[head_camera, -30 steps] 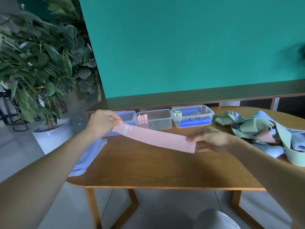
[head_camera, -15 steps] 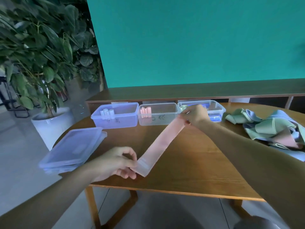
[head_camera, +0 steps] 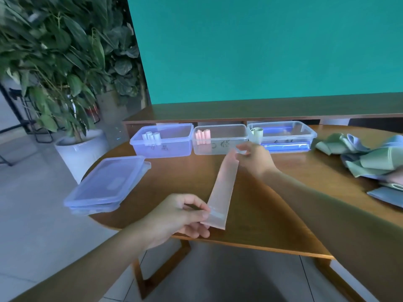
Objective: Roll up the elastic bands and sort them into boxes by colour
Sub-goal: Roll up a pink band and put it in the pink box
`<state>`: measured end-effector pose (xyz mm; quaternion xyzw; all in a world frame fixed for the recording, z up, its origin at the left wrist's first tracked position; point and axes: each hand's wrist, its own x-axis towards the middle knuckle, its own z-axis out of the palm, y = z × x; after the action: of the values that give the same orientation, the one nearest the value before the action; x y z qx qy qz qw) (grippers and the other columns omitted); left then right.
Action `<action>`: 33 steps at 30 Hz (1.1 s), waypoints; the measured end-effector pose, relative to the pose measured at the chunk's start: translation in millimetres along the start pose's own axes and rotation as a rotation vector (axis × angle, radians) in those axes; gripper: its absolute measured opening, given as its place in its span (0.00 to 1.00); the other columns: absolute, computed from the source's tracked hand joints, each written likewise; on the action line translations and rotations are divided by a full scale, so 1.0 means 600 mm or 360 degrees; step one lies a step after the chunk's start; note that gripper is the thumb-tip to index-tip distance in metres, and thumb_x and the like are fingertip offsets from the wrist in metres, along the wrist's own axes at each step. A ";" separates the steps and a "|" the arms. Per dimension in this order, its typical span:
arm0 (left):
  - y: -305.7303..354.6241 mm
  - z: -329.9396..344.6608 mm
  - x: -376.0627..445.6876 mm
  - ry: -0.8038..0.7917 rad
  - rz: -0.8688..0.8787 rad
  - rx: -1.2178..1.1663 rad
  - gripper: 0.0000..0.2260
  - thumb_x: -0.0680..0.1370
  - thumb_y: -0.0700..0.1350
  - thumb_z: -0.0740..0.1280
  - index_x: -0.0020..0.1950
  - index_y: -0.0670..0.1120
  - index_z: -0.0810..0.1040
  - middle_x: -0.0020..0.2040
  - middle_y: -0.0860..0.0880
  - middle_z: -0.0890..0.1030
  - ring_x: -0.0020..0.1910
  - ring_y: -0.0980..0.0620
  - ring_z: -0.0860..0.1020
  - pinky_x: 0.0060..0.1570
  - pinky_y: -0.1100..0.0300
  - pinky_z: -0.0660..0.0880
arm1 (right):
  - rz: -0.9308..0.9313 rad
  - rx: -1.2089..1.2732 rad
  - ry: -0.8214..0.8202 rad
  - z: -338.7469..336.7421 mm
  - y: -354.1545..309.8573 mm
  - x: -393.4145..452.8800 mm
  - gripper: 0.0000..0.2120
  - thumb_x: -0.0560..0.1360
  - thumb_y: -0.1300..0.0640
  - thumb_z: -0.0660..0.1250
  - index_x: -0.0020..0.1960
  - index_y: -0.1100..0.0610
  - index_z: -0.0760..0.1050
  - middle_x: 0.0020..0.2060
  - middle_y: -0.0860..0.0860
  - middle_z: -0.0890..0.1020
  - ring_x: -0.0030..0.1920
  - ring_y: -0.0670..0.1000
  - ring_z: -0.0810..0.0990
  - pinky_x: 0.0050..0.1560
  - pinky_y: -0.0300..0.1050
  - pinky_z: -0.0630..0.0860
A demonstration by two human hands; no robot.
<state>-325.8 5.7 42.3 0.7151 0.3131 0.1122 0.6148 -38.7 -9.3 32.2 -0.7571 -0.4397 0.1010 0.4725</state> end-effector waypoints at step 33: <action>-0.064 0.085 -0.005 0.0389 0.1230 0.1114 0.12 0.73 0.57 0.76 0.51 0.51 0.86 0.48 0.58 0.83 0.50 0.57 0.80 0.47 0.56 0.79 | -0.0592 -0.0297 -0.0542 -0.077 0.013 -0.274 0.18 0.78 0.41 0.67 0.61 0.50 0.82 0.57 0.40 0.83 0.59 0.38 0.79 0.64 0.35 0.73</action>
<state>-312.3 -35.5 -4.6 0.9222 0.1151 0.3017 0.2126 -105.6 -164.8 7.3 -0.6758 -0.6518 0.0974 0.3302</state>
